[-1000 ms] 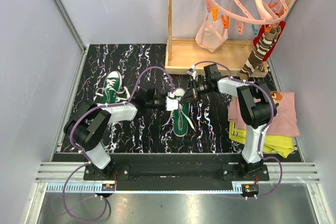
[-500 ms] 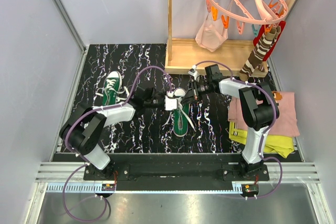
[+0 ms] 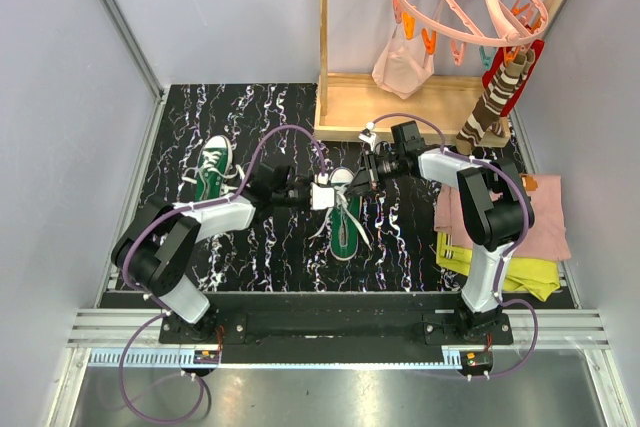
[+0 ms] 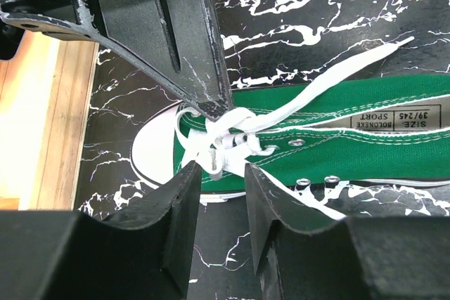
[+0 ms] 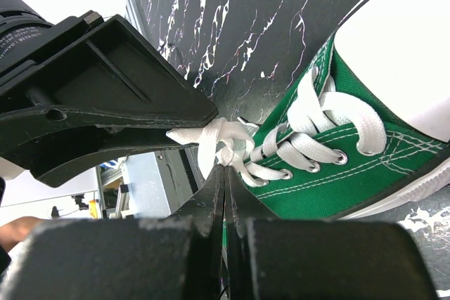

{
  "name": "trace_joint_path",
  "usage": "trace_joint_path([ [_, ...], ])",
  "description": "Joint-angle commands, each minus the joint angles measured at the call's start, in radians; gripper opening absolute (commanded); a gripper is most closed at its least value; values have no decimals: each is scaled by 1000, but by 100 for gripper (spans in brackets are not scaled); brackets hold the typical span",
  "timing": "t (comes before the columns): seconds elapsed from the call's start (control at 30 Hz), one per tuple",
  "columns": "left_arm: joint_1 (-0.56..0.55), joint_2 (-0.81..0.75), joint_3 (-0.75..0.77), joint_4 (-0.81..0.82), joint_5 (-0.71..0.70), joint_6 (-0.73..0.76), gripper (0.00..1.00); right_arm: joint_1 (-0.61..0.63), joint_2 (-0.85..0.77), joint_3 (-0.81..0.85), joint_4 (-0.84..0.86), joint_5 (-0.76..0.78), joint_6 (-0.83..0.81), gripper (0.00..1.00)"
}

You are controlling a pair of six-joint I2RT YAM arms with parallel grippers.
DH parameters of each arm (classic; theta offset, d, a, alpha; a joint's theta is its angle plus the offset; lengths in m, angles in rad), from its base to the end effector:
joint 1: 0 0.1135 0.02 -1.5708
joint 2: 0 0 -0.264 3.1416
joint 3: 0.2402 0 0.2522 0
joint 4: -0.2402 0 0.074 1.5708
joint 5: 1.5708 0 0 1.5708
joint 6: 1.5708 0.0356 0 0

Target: Tie the shoes

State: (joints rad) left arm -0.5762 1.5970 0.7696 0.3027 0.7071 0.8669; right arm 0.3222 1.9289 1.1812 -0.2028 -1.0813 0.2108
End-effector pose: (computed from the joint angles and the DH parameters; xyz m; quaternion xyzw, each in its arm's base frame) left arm 0.2594 -0.1961 0.1871 0.6667 0.4959 -0.2289 0.5071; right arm 0.3559 0.1519 0.1644 -0.2023 0.8065 0.5417 0.1234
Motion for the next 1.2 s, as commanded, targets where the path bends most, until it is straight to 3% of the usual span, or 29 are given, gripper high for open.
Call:
trace_joint_path([
  [0.0, 6, -32, 26, 26, 28, 3, 38, -3, -47, 1, 25, 12, -24, 0],
  [0.23, 6, -38, 36, 47, 17, -25, 43, -3, -42, 5, 22, 9, -27, 0],
  [0.73, 4, -31, 59, 50, 23, -26, 38, -3, -42, 1, 19, 3, -34, 0],
  [0.83, 4, -29, 60, 49, 26, -25, 32, -3, -44, 1, 17, 6, -37, 0],
  [1.03, 4, -42, 63, 18, 48, -8, 0, -3, -48, 0, 16, 18, -39, 0],
  [1.17, 9, -66, 47, -22, 66, 12, 0, -6, -70, -5, 14, 32, -37, 0],
])
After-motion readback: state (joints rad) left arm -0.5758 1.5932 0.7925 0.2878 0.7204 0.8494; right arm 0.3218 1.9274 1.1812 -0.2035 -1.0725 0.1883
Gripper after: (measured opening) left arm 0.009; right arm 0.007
